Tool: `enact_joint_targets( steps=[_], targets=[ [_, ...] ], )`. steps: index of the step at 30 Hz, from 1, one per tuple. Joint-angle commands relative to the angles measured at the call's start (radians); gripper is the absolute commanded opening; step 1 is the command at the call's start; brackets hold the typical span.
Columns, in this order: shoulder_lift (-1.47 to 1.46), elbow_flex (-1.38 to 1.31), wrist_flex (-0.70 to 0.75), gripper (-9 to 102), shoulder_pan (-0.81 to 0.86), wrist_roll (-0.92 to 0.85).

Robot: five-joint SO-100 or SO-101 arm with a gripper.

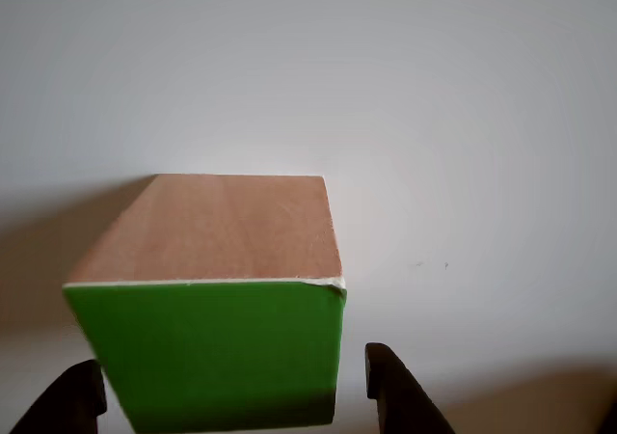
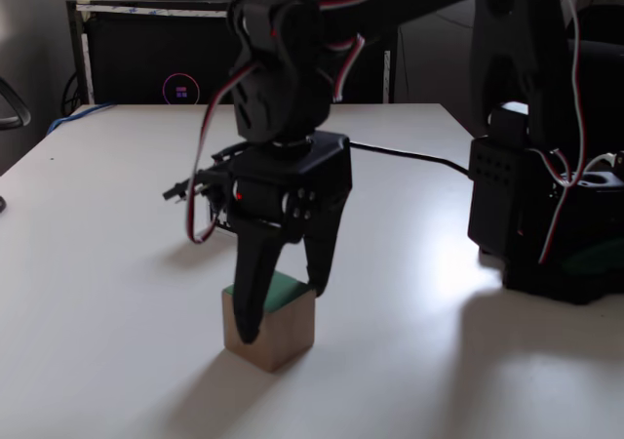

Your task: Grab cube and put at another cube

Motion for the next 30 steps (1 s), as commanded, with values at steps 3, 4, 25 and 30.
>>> enact_joint_targets(
  steps=[3, 4, 25, 30],
  targets=[
    [0.000, -0.054, 0.009, 41, -0.005, -0.014],
    [-0.002, -0.057, 0.011, 41, 0.000, -0.018],
    [-0.074, -0.098, 0.000, 37, 0.077, -0.097],
    [-0.083, -0.106, -0.017, 31, 0.071, -0.087]
  ],
)
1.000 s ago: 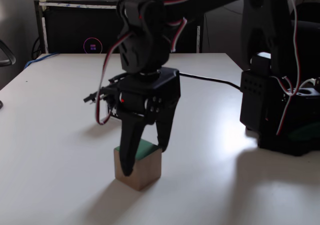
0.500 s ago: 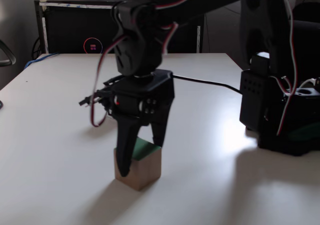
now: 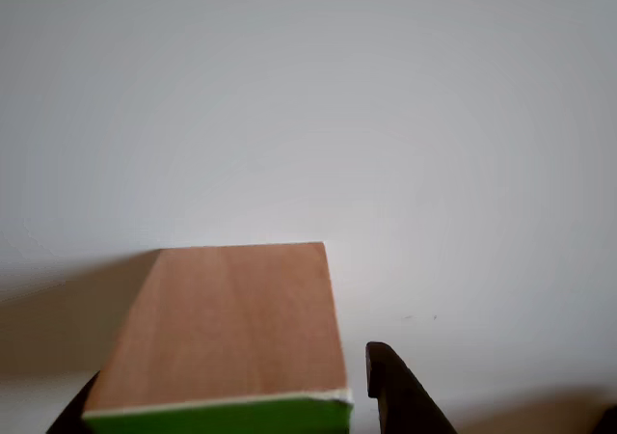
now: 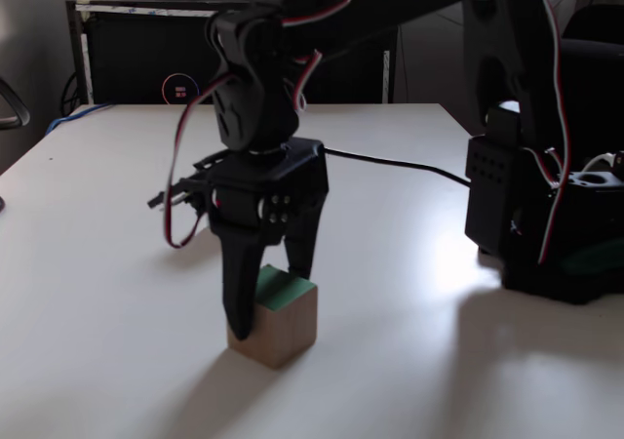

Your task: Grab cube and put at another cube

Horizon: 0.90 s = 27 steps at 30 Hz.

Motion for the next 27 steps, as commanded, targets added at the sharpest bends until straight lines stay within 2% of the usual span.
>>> enact_joint_targets(
  steps=[1, 11, 20, 27],
  targets=[
    [0.006, -0.044, -0.017, 30, -0.014, 0.008],
    [0.003, -0.038, -0.049, 14, -0.026, 0.035],
    [0.202, -0.011, -0.035, 13, 0.011, 0.109],
    [0.403, -0.018, 0.028, 13, 0.175, 0.129]
  ],
)
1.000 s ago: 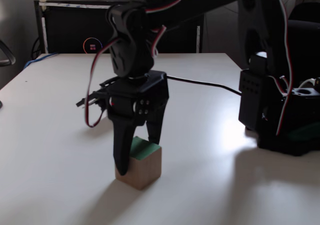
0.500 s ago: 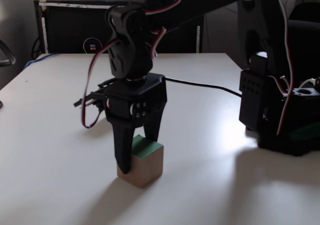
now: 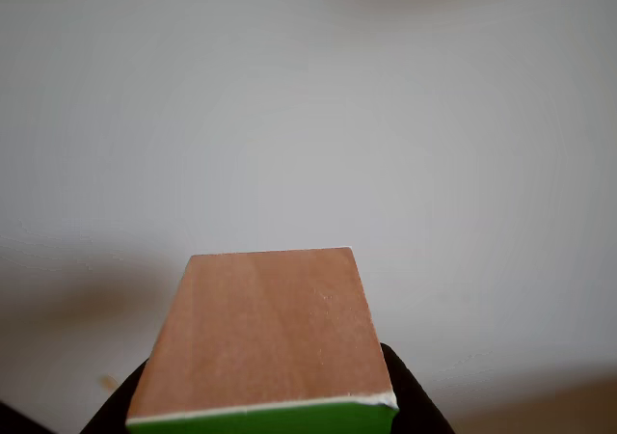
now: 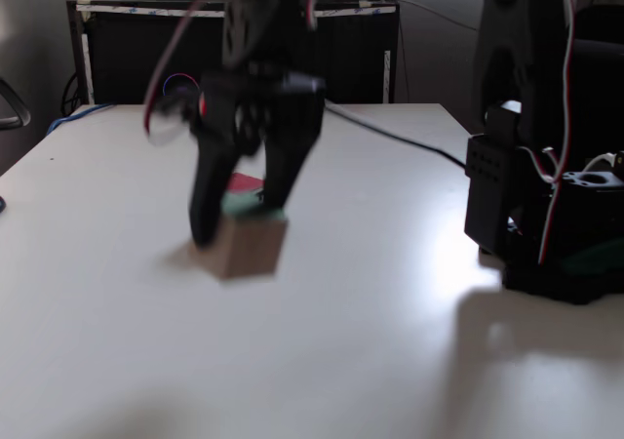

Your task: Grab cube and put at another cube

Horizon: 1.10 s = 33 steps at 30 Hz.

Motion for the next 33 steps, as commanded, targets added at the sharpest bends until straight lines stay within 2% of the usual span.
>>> enact_joint_targets(
  steps=[1, 12, 18, 24, 33],
  targets=[
    [0.120, -0.018, 0.028, 13, 0.100, -0.012],
    [0.216, -0.014, 0.043, 11, 0.566, -0.160],
    [0.178, -0.038, 0.029, 11, 0.736, -0.215],
    [0.147, -0.043, 0.018, 11, 0.781, -0.245],
    [0.121, -0.034, 0.026, 11, 0.678, -0.183]
  ],
)
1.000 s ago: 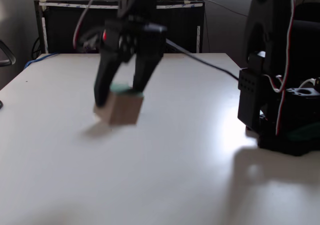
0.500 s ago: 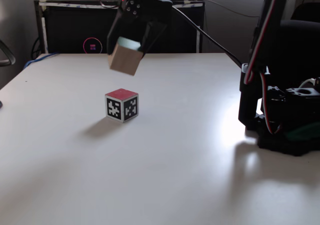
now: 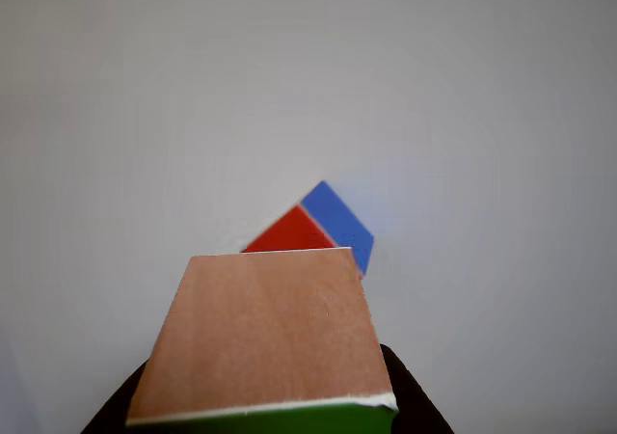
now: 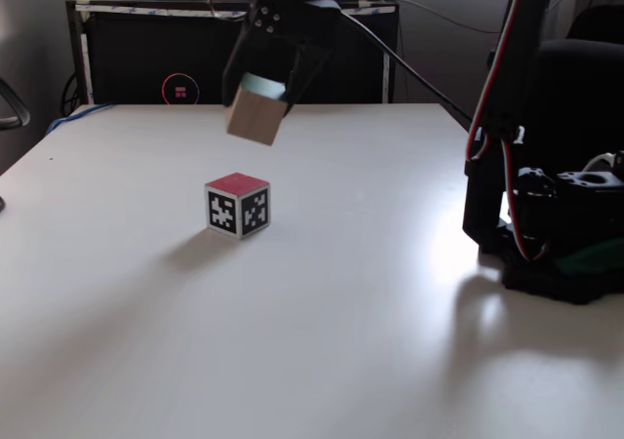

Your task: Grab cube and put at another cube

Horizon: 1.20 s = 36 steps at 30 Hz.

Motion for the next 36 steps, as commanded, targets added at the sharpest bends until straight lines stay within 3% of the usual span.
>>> enact_joint_targets(
  steps=[1, 19, 36],
  targets=[
    [0.000, -0.034, -0.003, 11, -0.051, 0.031],
    [-0.301, -0.244, 0.018, 11, -0.072, 0.080],
    [-0.354, -0.299, 0.072, 11, -0.064, 0.060]
  ],
)
